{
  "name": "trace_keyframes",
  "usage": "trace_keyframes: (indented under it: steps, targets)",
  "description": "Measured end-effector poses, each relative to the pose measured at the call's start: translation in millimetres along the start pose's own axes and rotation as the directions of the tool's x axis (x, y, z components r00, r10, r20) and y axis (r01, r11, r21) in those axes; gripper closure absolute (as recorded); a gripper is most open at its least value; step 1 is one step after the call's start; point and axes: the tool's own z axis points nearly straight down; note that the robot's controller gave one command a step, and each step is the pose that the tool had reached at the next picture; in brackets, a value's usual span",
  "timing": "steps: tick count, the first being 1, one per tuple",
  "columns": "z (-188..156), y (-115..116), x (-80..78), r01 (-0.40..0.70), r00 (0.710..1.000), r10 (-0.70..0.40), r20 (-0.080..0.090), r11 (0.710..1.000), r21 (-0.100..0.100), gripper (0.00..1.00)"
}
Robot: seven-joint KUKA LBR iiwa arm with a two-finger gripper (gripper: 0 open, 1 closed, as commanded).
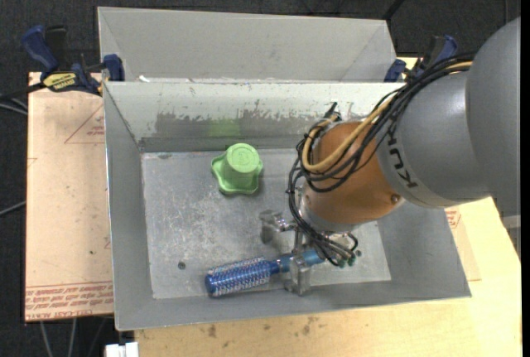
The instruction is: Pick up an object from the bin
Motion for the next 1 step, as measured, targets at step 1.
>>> trace_keyframes:
  steps: [1]
  targets:
    - [-31.7, 1.3, 13.0, 0.265, 0.964, -0.265, -0.001, 0.964, 0.000, 0.00]
